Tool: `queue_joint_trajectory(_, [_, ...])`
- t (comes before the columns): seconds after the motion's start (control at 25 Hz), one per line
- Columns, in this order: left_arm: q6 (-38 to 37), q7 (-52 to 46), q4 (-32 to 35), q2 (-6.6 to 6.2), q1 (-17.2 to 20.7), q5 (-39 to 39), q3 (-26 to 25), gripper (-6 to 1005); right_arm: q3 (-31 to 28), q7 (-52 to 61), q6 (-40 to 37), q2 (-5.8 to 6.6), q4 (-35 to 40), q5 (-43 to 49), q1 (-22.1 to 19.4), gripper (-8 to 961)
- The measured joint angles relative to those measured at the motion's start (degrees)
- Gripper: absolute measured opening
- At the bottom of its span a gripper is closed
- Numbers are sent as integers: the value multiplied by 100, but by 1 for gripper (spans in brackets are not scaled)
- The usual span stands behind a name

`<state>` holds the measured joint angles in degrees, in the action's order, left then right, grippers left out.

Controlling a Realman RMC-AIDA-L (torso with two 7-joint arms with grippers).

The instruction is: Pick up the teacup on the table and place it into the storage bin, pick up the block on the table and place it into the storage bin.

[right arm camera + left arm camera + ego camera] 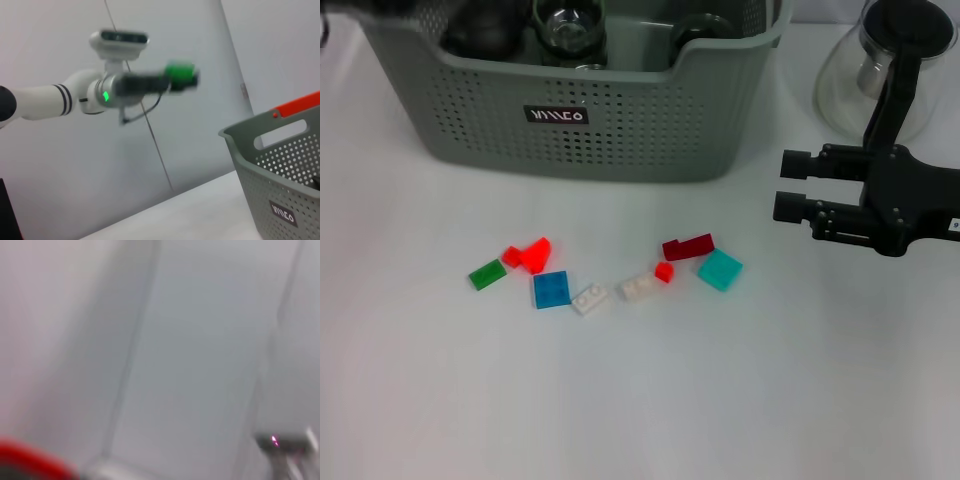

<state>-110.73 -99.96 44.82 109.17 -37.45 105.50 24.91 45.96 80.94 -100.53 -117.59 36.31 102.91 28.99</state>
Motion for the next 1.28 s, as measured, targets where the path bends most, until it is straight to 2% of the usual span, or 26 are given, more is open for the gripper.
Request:
queue_joint_trajectory(0.12, [833, -732, 364, 172, -265, -231, 43, 406, 1, 0, -6, 0, -1, 0, 25, 614])
queue_joint_trajectory(0.2, [1586, -1245, 634, 173, -495, -89, 400, 406, 1, 0, -7, 0, -1, -1, 27, 613])
queue_joint_trajectory(0.24, [1865, -1421, 718, 150, -574, 23, 573, 406, 1, 0, -7, 0, -1, -1, 27, 613])
queue_joint_trajectory(0.28, [2489, -1843, 879, 55, -768, 339, 1024, 406, 1, 0, -2, 0, -1, 0, 27, 613])
queue_joint_trajectory(0.44, [3486, -2650, 967, -178, -1214, 1311, 1974, 406, 0, 0, 6, 0, -1, 0, 23, 613])
queue_joint_trajectory(0.52, [3845, -3011, 946, -204, -1465, 2035, 2373, 406, 1, 0, 8, 0, -1, 0, 16, 614])
queue_joint_trajectory(0.56, [4016, -3160, 931, -175, -1561, 2427, 2543, 405, 1, 0, 11, -1, -1, 0, 16, 614])
queue_joint_trajectory(0.64, [4413, -3393, 918, 5, -1725, 3326, 2830, 405, 1, 0, 25, -5, -1, 0, 19, 614])
queue_joint_trajectory(0.88, [5298, -3447, 917, 819, -1902, 5546, 3113, 405, 1, -6, 30, -24, -1, 0, 35, 613])
queue_joint_trajectory(0.92, [5346, -3446, 917, 882, -1905, 5690, 3178, 405, 0, -7, 30, -25, -1, 0, 35, 613])
queue_joint_trajectory(1.0, [5368, -3449, 883, 930, -1910, 5800, 3333, 405, 0, -9, 29, -29, -1, -5, 36, 613])
queue_joint_trajectory(1.28, [5273, -3487, 719, 891, -1951, 5809, 3483, 406, 1, -17, 27, -36, -1, -13, 37, 613])
